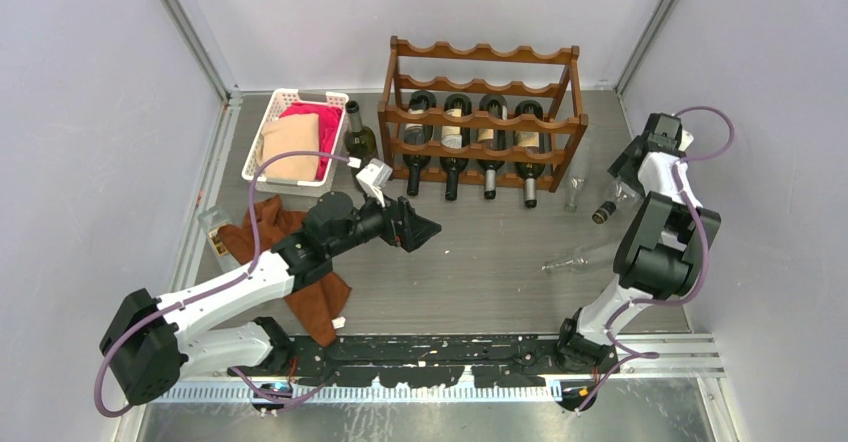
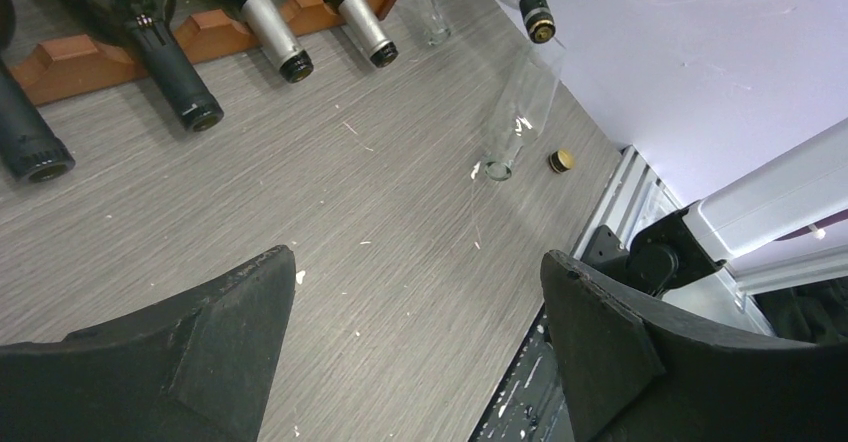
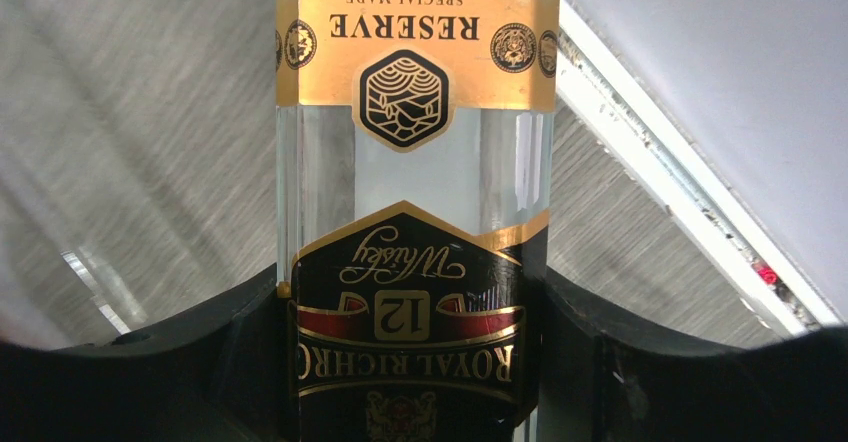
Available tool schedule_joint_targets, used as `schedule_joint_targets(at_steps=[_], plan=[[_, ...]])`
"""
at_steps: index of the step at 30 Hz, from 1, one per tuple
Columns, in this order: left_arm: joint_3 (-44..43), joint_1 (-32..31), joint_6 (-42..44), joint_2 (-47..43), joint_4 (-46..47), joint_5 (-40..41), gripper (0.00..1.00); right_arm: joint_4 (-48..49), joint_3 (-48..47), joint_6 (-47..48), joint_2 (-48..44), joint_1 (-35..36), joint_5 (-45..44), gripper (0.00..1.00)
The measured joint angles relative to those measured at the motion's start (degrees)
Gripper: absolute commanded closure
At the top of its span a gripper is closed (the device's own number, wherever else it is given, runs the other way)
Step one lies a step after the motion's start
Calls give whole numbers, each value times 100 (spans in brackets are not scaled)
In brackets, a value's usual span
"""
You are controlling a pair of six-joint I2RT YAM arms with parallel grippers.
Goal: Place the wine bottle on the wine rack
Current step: Pick up the wine bottle from the center of the board.
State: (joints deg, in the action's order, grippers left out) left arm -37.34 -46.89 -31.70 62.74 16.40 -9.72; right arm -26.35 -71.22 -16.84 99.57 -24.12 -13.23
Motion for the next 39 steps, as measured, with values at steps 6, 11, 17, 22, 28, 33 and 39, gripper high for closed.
schedule_joint_targets(at_steps=[6,11,17,22,28,33,39], plan=[[0,0,-214,-13,20,-109,9,-7,0,-7,-570,-31,179,99],[0,0,-391,-13,122,-229,9,-247,22,-37,-951,-55,433,99],[0,0,-673,20,415,-420,9,-822,79,-116,-1823,-74,883,99],[0,0,-1191,249,966,-535,9,-1182,162,-142,-2470,-74,1318,99],[39,-76,-2094,638,1843,-525,9,-1580,798,-361,-3388,-74,2017,99],[9,-525,-2645,1001,2092,-179,12,-1808,1392,-562,-4157,-74,2557,99],[-420,-1132,-2935,1405,1390,352,12,-1886,1919,-758,-4964,-74,2975,99]])
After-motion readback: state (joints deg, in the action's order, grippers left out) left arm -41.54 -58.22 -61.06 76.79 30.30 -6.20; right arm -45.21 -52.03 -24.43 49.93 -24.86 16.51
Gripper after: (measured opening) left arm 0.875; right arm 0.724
